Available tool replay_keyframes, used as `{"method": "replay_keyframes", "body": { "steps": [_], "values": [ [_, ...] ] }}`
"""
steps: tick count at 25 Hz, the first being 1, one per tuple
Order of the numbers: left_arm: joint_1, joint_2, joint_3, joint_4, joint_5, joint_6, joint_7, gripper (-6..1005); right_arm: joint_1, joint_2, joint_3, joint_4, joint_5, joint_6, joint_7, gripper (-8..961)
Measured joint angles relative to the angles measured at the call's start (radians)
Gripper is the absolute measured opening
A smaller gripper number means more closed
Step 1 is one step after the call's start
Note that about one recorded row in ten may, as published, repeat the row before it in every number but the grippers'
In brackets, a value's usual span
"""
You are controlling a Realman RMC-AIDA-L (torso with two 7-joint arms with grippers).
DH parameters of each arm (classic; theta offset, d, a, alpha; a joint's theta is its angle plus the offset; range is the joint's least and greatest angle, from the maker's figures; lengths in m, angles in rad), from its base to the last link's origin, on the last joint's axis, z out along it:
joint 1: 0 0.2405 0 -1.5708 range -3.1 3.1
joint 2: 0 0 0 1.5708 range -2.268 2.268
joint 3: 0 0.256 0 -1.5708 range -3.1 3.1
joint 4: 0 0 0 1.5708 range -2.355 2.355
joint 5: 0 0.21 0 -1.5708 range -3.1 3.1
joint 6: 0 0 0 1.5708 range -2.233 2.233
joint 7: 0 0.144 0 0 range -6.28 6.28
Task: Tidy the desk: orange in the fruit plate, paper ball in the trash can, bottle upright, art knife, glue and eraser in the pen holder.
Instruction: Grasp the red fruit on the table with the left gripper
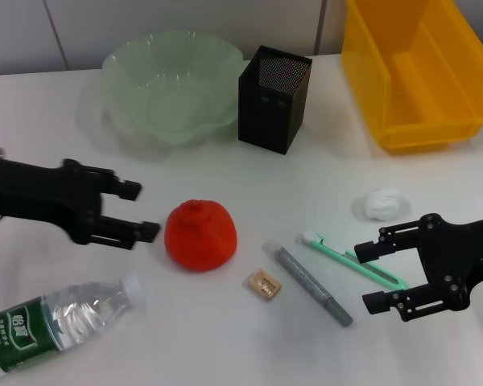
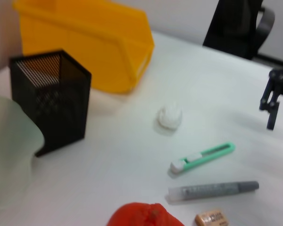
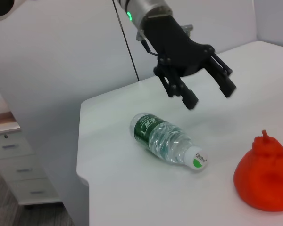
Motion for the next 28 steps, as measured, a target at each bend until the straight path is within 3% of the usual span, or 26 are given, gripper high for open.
{"method": "replay_keyframes", "body": {
  "steps": [4,12,28],
  "values": [
    [-0.018,-0.003,0.126,0.003,0.002,-0.092,-0.078,761,-0.002,-0.001,0.0,-0.001,-0.001,0.0,0.001,702],
    [-0.013,-0.008,0.29,-0.023,-0.01,-0.306,-0.131,762,-0.001,0.006,-0.004,-0.001,-0.001,0.0,-0.001,700],
    [-0.024,-0.01,0.413,-0.133,-0.107,-0.43,-0.095,758,0.013,0.011,-0.004,0.008,0.005,0.034,-0.005,698]
  ]
}}
